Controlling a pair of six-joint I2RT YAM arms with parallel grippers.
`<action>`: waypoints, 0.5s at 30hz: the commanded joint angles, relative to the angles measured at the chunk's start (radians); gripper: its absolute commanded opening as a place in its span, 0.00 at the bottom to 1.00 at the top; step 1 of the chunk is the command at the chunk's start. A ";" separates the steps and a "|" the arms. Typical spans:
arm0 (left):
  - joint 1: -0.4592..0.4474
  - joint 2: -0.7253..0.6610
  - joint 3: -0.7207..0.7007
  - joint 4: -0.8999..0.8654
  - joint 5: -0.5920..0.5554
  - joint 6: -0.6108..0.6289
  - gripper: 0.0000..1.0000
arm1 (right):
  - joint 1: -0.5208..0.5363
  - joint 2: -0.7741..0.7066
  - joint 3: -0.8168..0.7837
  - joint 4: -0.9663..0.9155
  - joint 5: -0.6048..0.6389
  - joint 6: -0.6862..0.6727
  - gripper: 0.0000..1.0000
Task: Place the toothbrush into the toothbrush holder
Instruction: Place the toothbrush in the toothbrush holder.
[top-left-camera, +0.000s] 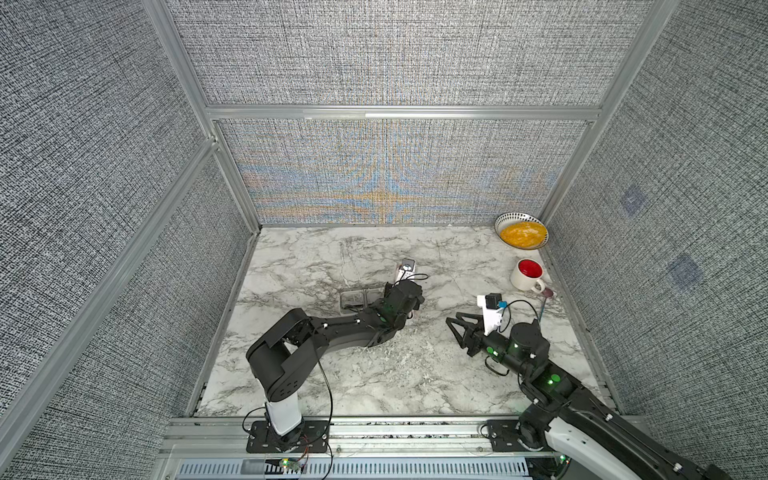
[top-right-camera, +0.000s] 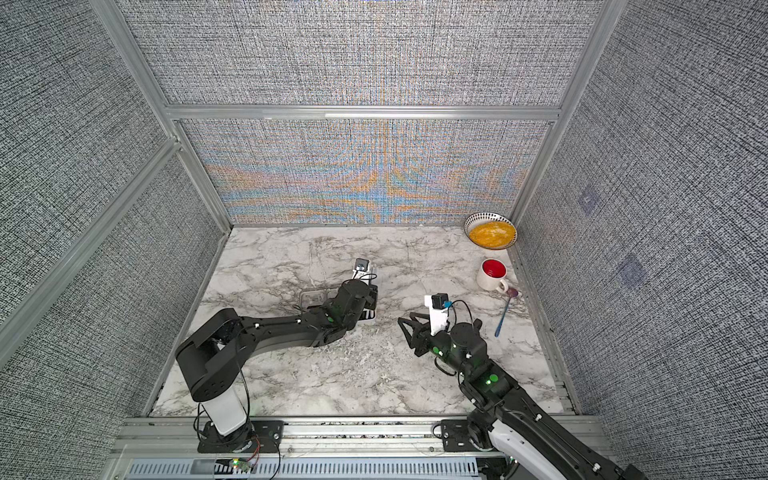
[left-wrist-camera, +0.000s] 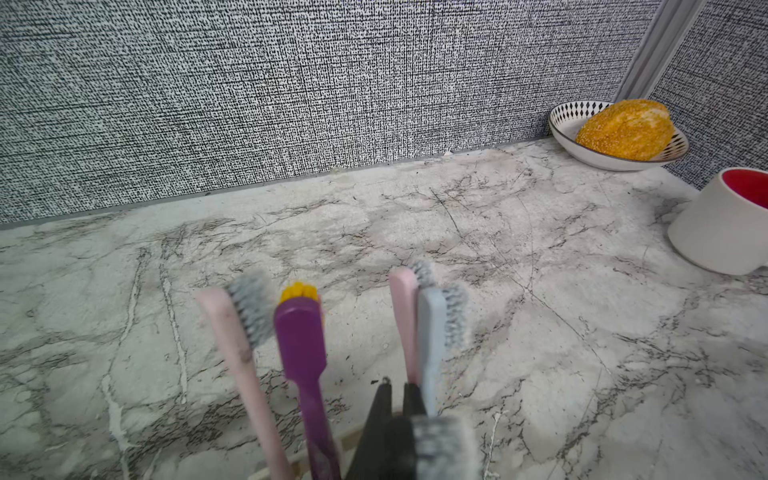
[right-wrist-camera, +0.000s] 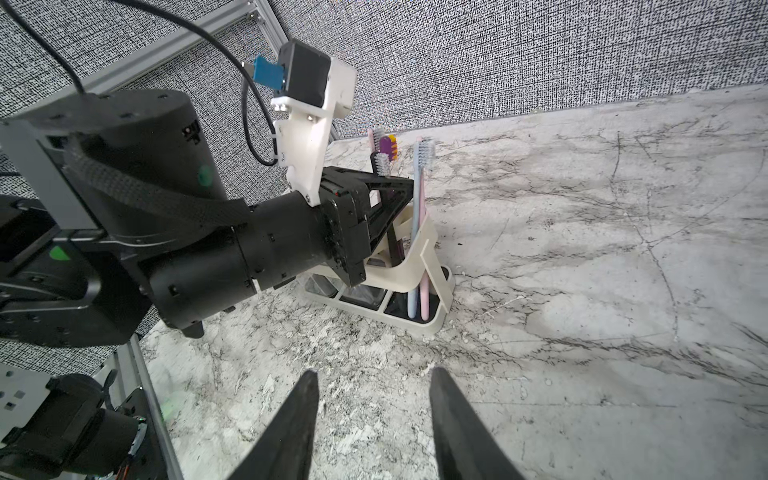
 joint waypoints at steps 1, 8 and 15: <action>0.001 0.000 -0.006 0.020 -0.015 -0.004 0.08 | 0.000 -0.002 0.003 0.018 0.004 -0.010 0.46; 0.001 -0.011 -0.012 0.019 -0.018 -0.001 0.18 | 0.001 0.000 0.006 0.016 0.004 -0.011 0.47; -0.002 -0.041 -0.013 -0.001 -0.022 0.009 0.30 | 0.000 0.007 0.009 0.017 0.005 -0.012 0.47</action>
